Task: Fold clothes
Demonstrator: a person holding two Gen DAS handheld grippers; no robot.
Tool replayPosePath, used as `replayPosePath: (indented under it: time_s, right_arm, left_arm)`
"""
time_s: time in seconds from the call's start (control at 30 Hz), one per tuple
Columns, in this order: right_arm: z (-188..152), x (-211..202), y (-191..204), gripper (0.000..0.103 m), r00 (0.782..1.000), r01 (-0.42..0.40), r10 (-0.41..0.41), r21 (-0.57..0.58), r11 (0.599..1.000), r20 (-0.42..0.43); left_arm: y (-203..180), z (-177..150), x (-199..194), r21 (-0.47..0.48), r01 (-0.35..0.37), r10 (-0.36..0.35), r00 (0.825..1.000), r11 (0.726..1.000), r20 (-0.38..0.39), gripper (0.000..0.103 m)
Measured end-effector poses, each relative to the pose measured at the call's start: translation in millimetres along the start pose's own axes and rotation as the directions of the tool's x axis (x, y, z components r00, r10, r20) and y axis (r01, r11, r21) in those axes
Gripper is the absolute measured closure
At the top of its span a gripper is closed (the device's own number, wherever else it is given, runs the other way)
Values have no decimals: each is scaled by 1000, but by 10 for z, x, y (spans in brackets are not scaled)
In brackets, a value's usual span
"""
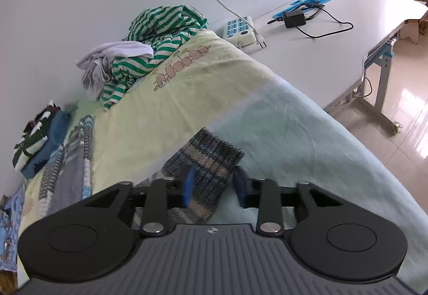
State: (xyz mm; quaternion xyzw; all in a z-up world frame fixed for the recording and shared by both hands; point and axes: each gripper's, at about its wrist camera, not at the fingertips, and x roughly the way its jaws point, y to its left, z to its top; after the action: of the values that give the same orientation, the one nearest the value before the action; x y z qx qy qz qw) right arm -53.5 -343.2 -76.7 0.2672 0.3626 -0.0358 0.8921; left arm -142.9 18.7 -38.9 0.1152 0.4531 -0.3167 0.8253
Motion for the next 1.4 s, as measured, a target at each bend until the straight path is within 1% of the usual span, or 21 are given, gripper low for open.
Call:
replayPosePath:
  time_s: [0.03, 0.1, 0.17, 0.2, 0.23, 0.3, 0.37, 0.4, 0.47, 0.53, 0.67, 0.73, 0.77, 0.87, 0.9, 1.0, 1.13, 1.23, 1.3, 1.37, 1.4]
  right_arm:
    - [16, -4, -12, 94, 1000, -9, 9, 14, 1000, -15]
    - [58, -37, -25, 95, 999, -32, 33, 43, 999, -38]
    - [124, -89, -17, 96, 995, -73, 78, 78, 994, -57]
    - [177, -122, 6, 96, 990, -109, 117, 107, 988, -77]
    - [237, -151, 39, 96, 980, -152, 168, 144, 978, -105]
    - [340, -208, 119, 96, 955, -237, 269, 224, 946, -128]
    - [438, -258, 252, 96, 916, -334, 383, 296, 895, -124]
    - [482, -279, 354, 96, 901, -368, 418, 303, 879, -119]
    - [567, -307, 574, 96, 876, -427, 471, 288, 857, -104]
    - [633, -281, 799, 96, 848, -480, 522, 283, 830, -91]
    - [721, -59, 1164, 96, 793, -547, 605, 353, 759, -73]
    - [760, 107, 1350, 96, 776, -559, 627, 389, 732, -66]
    - [776, 194, 1448, 96, 773, -562, 632, 396, 726, -61]
    - [795, 461, 1760, 96, 779, -561, 625, 388, 731, -52]
    - [787, 560, 1858, 96, 784, -556, 618, 378, 740, -58]
    - [754, 904, 2096, 96, 811, -523, 579, 339, 782, -86]
    - [637, 1328, 2290, 96, 846, -469, 518, 286, 836, -126]
    - [513, 1579, 2389, 95, 880, -413, 446, 204, 888, -161]
    - [450, 1735, 2432, 89, 899, -373, 396, 148, 916, -185]
    - [439, 1811, 2457, 74, 918, -338, 346, 72, 938, -193]
    - [447, 1792, 2461, 73, 928, -328, 327, 24, 944, -181]
  left_arm:
    - [-23, 11, -4, 14, 15, -15, 1000, 1000, -3, 6]
    - [-45, 71, -50, 41, 35, -36, 999, 999, 10, 11]
    - [-31, 149, -89, 68, 23, -26, 999, 997, 38, 11]
    - [5, 181, -78, 76, 9, -13, 999, 997, 49, 9]
    - [46, 211, -61, 82, -6, 1, 998, 997, 60, 9]
    - [123, 239, 62, 81, -14, 11, 999, 997, 39, 9]
    - [189, 252, 174, 78, -6, 5, 1000, 997, 19, 8]
    - [186, 249, 200, 82, 0, -2, 1000, 997, 24, 5]
    - [148, 245, 212, 101, 8, -11, 999, 995, 33, 5]
    - [134, 229, 214, 98, 17, -22, 999, 995, 44, 4]
    - [109, 194, 201, 92, 31, -37, 998, 995, 60, 4]
    - [115, 183, 200, 85, 41, -47, 997, 996, 67, 3]
    - [117, 178, 202, 84, 43, -49, 996, 996, 70, 3]
    - [118, 174, 207, 77, 49, -56, 995, 996, 80, 3]
    - [127, 173, 206, 72, 53, -59, 995, 996, 84, 3]
    - [152, 172, 193, 50, 71, -75, 993, 996, 94, 3]
    - [193, 162, 181, 11, 92, -93, 989, 996, 111, 3]
    - [219, 152, 183, -22, 107, -103, 986, 994, 127, 4]
    - [264, 143, 173, -47, 124, -116, 983, 991, 142, 7]
    - [316, 133, 157, -69, 141, -129, 980, 988, 154, 10]
    - [355, 130, 148, -84, 151, -136, 978, 985, 161, 14]
